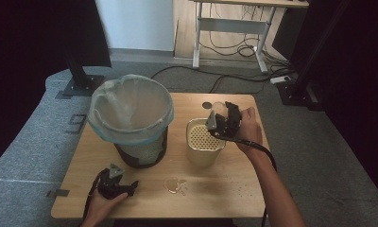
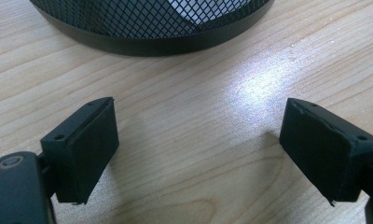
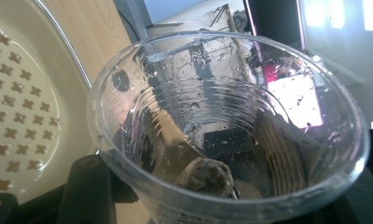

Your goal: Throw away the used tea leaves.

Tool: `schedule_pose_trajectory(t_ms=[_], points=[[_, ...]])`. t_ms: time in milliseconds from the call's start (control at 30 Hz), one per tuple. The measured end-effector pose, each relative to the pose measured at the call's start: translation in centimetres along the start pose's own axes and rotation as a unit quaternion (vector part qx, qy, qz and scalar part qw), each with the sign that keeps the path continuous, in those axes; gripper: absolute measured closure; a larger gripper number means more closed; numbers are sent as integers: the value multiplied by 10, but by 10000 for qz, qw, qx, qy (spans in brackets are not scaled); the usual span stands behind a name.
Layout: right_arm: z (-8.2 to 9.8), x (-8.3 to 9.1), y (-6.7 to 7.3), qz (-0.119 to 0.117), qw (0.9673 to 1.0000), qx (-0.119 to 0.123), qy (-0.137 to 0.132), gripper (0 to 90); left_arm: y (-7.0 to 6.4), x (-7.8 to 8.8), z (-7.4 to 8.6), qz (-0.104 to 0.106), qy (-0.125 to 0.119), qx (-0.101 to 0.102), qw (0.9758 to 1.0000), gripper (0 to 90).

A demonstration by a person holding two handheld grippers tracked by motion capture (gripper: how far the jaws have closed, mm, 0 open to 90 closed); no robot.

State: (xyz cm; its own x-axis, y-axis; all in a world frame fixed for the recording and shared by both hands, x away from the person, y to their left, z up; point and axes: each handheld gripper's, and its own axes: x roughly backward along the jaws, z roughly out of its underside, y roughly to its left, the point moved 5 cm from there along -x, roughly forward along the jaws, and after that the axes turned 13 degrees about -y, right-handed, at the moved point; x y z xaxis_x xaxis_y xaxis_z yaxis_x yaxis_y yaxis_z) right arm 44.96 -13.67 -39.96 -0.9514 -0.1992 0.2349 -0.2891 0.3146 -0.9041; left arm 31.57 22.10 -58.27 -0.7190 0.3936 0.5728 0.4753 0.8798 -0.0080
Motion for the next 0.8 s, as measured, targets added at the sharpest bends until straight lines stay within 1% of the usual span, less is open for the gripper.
schedule_pose_trajectory(t_ms=[33, 100, 133, 200, 233, 267, 300, 333, 367, 400, 500, 533, 567, 633, 667, 700, 733, 767, 800], points=[[-6, -2, 3, 62, 9991, 420, 10, 382, 0, 0, 0, 3, 3, -4, 10000, 111], [-9, -4, 6, 68, 9978, 659, 49, 382, 0, 0, 0, 4, 3, -5, 10000, 111], [-9, -4, 6, 68, 9978, 659, 49, 382, 0, 0, 0, 4, 3, -5, 10000, 111], [-12, -7, 10, 85, 9944, 1049, 118, 382, 0, 0, 0, 6, 2, -6, 10000, 111], [-12, -7, 13, 119, 9932, 1147, 187, 383, 0, 0, 0, 7, 2, -8, 10000, 111], [-12, -7, 13, 119, 9932, 1147, 187, 383, 0, 0, 0, 7, 2, -8, 10000, 110], [-12, -10, 16, 207, 9872, 1559, 265, 383, 0, 0, 0, 12, 2, -10, 10000, 111], [-12, -10, 16, 207, 9872, 1559, 265, 383, 0, 0, 0, 12, 2, -10, 10000, 111], [-13, -12, 19, 261, 9786, 2016, 309, 383, 0, 0, 0, 17, 2, -9, 10000, 111], [-13, -12, 19, 261, 9786, 2016, 309, 383, 0, 0, 0, 17, 2, -9, 10000, 110], [-15, -14, 24, 340, 9653, 2565, 362, 383, 0, 0, 0, 22, 7, -13, 10000, 110], [-17, -14, 26, 355, 9562, 2880, 374, 383, 0, 0, 0, 27, 13, -15, 10000, 111], [-18, -14, 27, 368, 9538, 2958, 382, 384, 0, 0, 0, 28, 14, -15, 10000, 110], [-21, -15, 29, 375, 9464, 3187, 376, 385, 0, 0, 0, 27, 14, -16, 10000, 111], [-21, -15, 29, 375, 9464, 3187, 376, 385, 0, 0, 0, 27, 14, -16, 10000, 111], [-22, -16, 31, 364, 9366, 3459, 422, 386, 0, 0, 0, 27, 14, -15, 10000, 111], [-22, -17, 33, 372, 9317, 3586, 437, 389, 0, 0, 0, 27, 14, -15, 10000, 111], [-22, -18, 34, 346, 9242, 3777, 456, 388, 0, 0, 0, 28, 15, -16, 10000, 111], [-23, -20, 36, 324, 9158, 3982, 420, 389, 0, 0, 0, 29, 16, -18, 10000, 111]])
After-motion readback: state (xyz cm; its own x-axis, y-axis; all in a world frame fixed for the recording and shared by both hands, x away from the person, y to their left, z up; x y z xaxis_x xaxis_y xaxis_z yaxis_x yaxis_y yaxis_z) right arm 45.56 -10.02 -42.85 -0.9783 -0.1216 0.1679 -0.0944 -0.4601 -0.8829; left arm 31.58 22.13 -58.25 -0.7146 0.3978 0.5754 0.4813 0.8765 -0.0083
